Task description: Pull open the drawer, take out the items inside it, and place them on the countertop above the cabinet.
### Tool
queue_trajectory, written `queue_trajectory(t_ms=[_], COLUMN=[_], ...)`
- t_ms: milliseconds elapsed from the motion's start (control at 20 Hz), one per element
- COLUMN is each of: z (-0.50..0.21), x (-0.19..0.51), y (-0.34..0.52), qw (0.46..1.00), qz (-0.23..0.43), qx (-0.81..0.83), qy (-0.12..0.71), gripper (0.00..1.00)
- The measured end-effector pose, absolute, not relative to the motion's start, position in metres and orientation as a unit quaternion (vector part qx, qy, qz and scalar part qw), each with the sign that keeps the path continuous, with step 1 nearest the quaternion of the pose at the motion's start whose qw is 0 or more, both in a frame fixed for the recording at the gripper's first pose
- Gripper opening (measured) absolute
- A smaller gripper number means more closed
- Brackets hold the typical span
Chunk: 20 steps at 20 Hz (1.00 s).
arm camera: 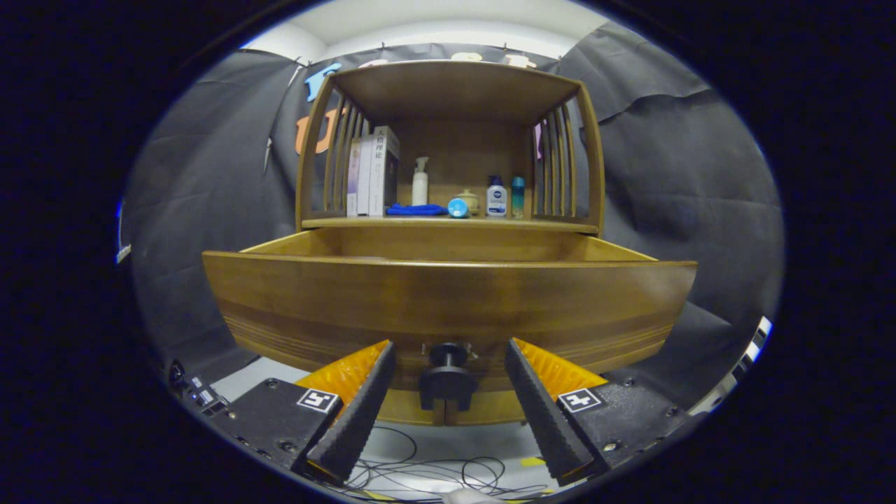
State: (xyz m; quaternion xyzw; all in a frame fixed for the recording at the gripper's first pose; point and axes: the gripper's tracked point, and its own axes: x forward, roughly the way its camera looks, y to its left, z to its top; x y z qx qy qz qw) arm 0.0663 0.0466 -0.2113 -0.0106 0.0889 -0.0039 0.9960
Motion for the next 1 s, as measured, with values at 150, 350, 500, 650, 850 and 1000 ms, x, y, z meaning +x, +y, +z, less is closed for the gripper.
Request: queue_trajectory(t_ms=[150, 350, 500, 650, 850, 1000], z=[-0.214, -0.212, -0.211, -0.209, -0.208, -0.207], x=[0.074, 0.074, 0.08, 0.079, 0.082, 0.082], y=[0.04, 0.04, 0.042, 0.041, 0.043, 0.043], qw=[0.996, 0.996, 0.996, 0.996, 0.996, 0.995], qz=[-0.012, -0.007, -0.003, 0.0, 0.003, -0.001], qx=[-0.009, 0.005, 0.005, -0.009, -0.003, -0.012], qy=[0.093, 0.084, 0.086, 0.087, 0.092, 0.097], gripper=[0.99, 0.98, 0.99, 0.99, 0.99, 0.99])
